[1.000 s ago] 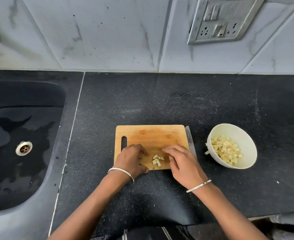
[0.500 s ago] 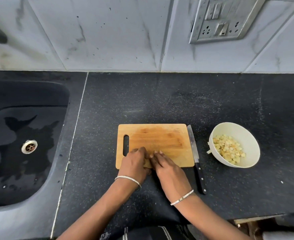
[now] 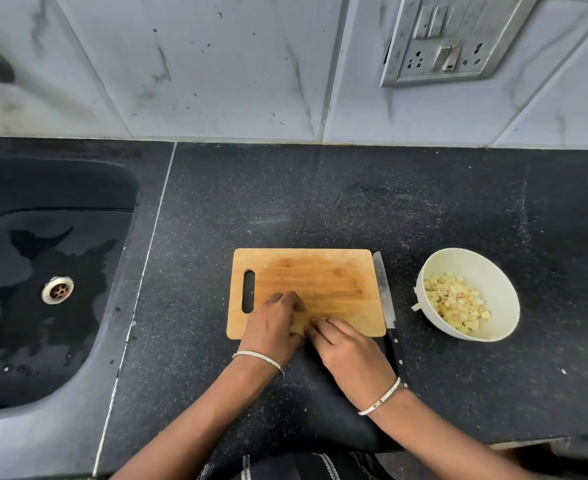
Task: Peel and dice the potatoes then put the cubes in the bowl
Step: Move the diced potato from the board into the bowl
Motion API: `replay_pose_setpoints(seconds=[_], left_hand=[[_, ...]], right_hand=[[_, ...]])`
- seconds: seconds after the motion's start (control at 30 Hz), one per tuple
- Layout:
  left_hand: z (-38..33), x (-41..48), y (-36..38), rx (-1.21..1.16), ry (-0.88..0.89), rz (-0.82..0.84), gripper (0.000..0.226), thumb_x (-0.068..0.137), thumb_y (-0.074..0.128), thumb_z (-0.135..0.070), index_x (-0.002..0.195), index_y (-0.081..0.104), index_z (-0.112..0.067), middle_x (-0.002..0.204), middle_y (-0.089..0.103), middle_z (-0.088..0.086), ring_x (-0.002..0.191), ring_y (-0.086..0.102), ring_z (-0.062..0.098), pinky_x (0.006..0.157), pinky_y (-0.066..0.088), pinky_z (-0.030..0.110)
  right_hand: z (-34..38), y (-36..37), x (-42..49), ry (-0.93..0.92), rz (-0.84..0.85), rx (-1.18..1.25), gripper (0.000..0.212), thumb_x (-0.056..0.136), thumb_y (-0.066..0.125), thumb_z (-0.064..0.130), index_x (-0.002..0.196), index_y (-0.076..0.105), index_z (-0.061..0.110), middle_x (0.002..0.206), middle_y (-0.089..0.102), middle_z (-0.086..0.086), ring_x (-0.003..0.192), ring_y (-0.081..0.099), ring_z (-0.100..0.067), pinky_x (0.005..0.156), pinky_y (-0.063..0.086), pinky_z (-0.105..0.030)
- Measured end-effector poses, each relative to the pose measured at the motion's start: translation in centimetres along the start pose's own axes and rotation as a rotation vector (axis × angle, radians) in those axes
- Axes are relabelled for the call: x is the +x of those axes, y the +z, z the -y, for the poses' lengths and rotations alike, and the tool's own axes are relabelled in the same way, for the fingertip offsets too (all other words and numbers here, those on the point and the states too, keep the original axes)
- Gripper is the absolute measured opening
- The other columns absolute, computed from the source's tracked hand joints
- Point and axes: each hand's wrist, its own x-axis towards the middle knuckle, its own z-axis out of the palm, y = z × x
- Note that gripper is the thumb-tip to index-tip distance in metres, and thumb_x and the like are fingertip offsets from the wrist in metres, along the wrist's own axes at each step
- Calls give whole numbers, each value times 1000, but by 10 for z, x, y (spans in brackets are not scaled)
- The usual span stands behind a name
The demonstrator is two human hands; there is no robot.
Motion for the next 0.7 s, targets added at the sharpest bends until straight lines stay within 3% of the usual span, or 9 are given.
replay_pose_setpoints(seconds=[0.1,0.2,0.27,0.37,0.47,0.6,0.7], left_hand=[[-1,0,-1,-14,7,-4,44,71,77,-19,109,57,-23,93,48,-11,72,45,5,63,35,18],[-1,0,-1,-23,20,-19,41,69,79,-18,107,62,-25,92,50,-10,73,47,8,66,39,19],[-2,1,-1,-36,32,-21,35,69,81,-19,100,67,-26,89,52,-11,72,47,5,66,39,17],[-3,3,-1,-54,54,-14,26,69,83,-23,93,72,-27,85,55,-12,70,49,2,68,42,17],[-5,5,0,-48,72,15,30,67,84,-26,93,71,-28,84,54,-14,70,48,1,69,44,19],[-8,5,3,15,130,25,28,72,81,-28,97,69,-28,89,52,-15,78,52,5,71,46,22],[-10,2,8,9,189,10,26,76,78,-28,100,68,-29,89,50,-18,76,47,2,67,39,18]], right_hand=[[-7,-10,6,98,-47,172,41,57,90,4,94,78,15,94,74,4,84,70,-15,71,57,-22],[-14,-30,16,456,-70,527,29,71,84,7,96,79,22,93,76,12,81,70,-3,78,52,-12],[-21,-41,20,715,-83,784,26,73,85,13,96,79,24,91,76,14,82,70,3,79,55,-15],[-30,-58,24,992,-146,1288,31,70,85,4,100,77,9,93,77,-5,87,74,-16,76,58,-22],[-40,-84,21,1121,-230,1691,36,70,76,-8,105,71,-5,100,73,-22,93,72,-32,75,60,-27],[-66,-117,9,1108,-434,1614,35,75,73,-6,110,69,-6,101,73,-20,94,72,-31,79,59,-26],[-95,-129,-8,1105,-533,1053,25,74,82,4,99,77,10,89,76,-10,81,72,-20,82,59,-31]])
